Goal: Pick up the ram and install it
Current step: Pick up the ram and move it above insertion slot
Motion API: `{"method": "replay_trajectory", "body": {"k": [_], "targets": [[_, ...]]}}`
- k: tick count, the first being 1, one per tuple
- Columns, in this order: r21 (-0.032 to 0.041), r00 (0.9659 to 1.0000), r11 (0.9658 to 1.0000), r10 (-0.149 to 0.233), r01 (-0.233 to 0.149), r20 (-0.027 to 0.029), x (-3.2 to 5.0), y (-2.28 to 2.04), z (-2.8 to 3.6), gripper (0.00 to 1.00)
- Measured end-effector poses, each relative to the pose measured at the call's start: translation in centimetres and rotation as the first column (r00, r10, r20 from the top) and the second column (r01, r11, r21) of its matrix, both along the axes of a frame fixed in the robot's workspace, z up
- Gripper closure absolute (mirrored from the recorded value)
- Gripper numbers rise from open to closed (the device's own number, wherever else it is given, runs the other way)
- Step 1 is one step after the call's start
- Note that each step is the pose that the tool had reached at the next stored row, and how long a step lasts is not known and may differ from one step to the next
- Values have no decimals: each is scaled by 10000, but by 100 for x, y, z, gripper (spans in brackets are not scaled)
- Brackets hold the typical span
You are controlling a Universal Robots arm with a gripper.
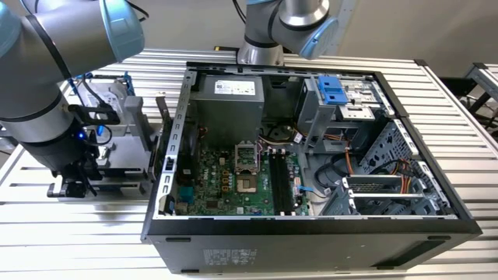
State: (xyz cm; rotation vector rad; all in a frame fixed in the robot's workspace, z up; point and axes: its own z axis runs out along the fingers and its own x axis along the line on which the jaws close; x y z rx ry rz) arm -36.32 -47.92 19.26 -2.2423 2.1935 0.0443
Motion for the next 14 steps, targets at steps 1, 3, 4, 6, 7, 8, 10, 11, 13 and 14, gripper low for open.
{"method": "replay_trajectory", "body": {"k": [1, 3, 4, 6, 7, 8, 10, 11, 13, 14], "targets": [[0, 10000, 10000, 1, -1, 0, 0, 0, 0, 0], [0, 10000, 10000, 2, -2, 0, 0, 0, 0, 0], [0, 10000, 10000, 3, -3, 0, 0, 0, 0, 100], [0, 10000, 10000, 5, -5, 0, 0, 0, 0, 100], [0, 10000, 10000, 6, -6, 0, 0, 0, 0, 100], [0, 10000, 10000, 7, -7, 0, 0, 0, 0, 100], [0, 10000, 10000, 9, -9, -1, 0, 0, 0, 100], [0, 10000, 10000, 10, -10, 0, 0, 0, 0, 100], [0, 10000, 10000, 11, -11, 0, 0, 0, 0, 100], [-1, 10000, 10000, 13, -13, -1, 0, 0, 0, 100]]}}
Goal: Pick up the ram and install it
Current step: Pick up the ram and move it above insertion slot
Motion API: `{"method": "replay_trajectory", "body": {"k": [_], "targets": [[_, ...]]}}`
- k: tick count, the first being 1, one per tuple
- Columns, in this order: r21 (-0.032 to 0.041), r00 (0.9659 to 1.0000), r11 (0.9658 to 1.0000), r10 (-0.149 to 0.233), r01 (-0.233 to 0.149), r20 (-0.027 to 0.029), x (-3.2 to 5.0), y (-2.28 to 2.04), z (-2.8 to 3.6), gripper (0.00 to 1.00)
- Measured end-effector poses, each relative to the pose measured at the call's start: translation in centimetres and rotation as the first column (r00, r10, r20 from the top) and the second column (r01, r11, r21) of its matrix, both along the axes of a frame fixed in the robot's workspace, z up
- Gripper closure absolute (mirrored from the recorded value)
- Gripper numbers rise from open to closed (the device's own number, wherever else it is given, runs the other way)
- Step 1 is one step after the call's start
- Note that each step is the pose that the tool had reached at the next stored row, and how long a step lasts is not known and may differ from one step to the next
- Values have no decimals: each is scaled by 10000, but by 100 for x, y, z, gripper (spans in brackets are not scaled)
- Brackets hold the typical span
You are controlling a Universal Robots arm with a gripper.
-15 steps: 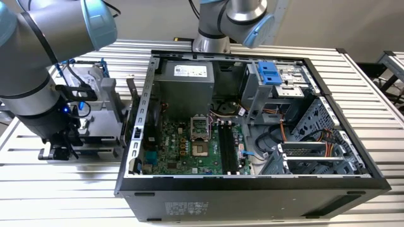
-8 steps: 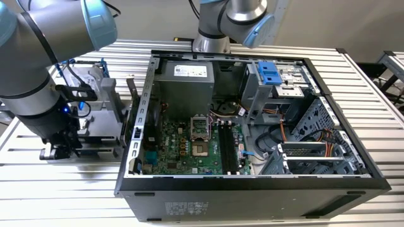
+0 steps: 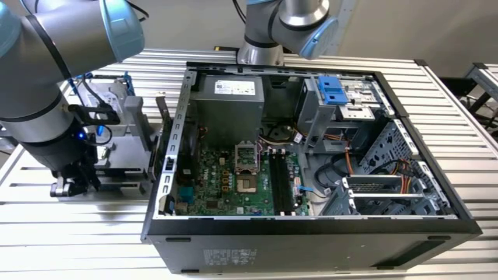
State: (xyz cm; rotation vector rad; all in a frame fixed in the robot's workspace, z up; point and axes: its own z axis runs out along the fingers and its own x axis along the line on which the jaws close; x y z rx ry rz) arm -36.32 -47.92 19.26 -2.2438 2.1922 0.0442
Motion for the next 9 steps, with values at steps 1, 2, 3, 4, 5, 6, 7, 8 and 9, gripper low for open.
{"method": "replay_trajectory", "body": {"k": [1, 2, 3, 4, 5, 6, 7, 8, 9], "targets": [[0, 10000, 10000, 1, -1, 0, 0, 0, 0, 100], [1, 10000, 10000, 2, -2, 0, 0, 0, 0, 100], [1, 10000, 10000, 6, -6, 0, 0, 0, 0, 100], [0, 10000, 10000, 9, -9, 0, 0, 0, 0, 100], [1, 10000, 10000, 9, -9, 0, 0, 0, 0, 100], [1, 10000, 10000, 10, -10, 0, 0, 0, 0, 100], [1, 10000, 10000, 11, -11, 0, 0, 0, 0, 100], [1, 10000, 10000, 12, -12, 0, 0, 0, 0, 100], [1, 10000, 10000, 13, -13, 0, 0, 0, 0, 100]]}}
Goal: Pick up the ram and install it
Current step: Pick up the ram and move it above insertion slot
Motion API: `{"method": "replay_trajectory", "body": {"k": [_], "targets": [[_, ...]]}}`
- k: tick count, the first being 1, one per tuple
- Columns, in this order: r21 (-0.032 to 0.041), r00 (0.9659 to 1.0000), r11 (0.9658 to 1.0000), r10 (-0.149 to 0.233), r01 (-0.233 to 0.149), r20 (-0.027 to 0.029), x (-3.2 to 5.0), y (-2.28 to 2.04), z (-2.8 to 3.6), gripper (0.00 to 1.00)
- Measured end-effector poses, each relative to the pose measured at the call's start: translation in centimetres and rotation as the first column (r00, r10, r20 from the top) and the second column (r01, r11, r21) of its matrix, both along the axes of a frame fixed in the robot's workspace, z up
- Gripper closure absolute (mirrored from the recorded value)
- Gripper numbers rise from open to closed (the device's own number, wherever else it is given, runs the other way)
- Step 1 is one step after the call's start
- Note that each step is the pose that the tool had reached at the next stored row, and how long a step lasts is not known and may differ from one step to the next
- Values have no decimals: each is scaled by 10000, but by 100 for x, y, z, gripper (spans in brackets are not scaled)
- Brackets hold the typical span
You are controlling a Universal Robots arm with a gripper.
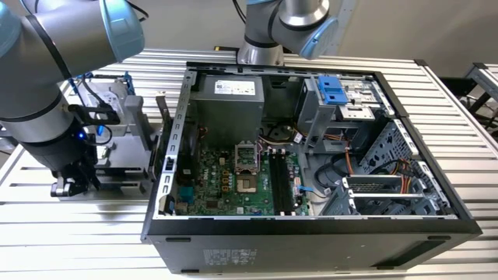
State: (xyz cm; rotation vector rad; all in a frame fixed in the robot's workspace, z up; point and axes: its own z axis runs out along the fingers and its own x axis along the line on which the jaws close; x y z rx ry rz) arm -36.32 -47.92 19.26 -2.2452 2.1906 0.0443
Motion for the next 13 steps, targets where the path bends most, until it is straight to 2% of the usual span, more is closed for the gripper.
{"method": "replay_trajectory", "body": {"k": [6, 13], "targets": [[0, 10000, 10000, 4, -4, 0, 0, 0, 2, 100], [1, 10000, 10000, 3, -3, 0, 0, 1, 120, 100]]}}
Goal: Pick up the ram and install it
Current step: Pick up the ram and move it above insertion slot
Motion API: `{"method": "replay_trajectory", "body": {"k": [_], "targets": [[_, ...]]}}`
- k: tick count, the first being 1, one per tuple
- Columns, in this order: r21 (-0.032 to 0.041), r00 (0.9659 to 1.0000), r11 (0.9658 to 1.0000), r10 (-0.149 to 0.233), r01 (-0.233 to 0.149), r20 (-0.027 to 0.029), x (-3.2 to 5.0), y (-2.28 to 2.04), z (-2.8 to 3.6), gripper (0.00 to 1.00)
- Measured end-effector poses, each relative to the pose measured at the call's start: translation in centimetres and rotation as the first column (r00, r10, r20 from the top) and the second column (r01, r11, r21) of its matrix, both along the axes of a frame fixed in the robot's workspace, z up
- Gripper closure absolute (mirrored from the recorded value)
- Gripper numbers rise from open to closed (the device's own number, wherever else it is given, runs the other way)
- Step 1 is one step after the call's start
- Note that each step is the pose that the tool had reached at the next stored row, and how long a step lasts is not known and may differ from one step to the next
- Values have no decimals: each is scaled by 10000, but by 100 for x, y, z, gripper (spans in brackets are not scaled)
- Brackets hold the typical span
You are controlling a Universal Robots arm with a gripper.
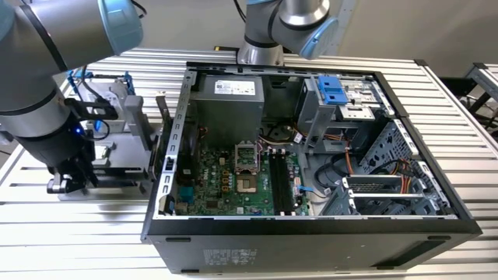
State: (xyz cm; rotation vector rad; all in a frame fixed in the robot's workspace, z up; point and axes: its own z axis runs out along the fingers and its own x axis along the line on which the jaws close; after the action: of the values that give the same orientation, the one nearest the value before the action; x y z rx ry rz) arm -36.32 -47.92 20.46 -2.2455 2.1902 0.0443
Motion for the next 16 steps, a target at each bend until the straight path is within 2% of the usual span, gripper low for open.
{"method": "replay_trajectory", "body": {"k": [16], "targets": [[8, 10000, 10000, 3, -3, -1, 0, 0, 202, 100]]}}
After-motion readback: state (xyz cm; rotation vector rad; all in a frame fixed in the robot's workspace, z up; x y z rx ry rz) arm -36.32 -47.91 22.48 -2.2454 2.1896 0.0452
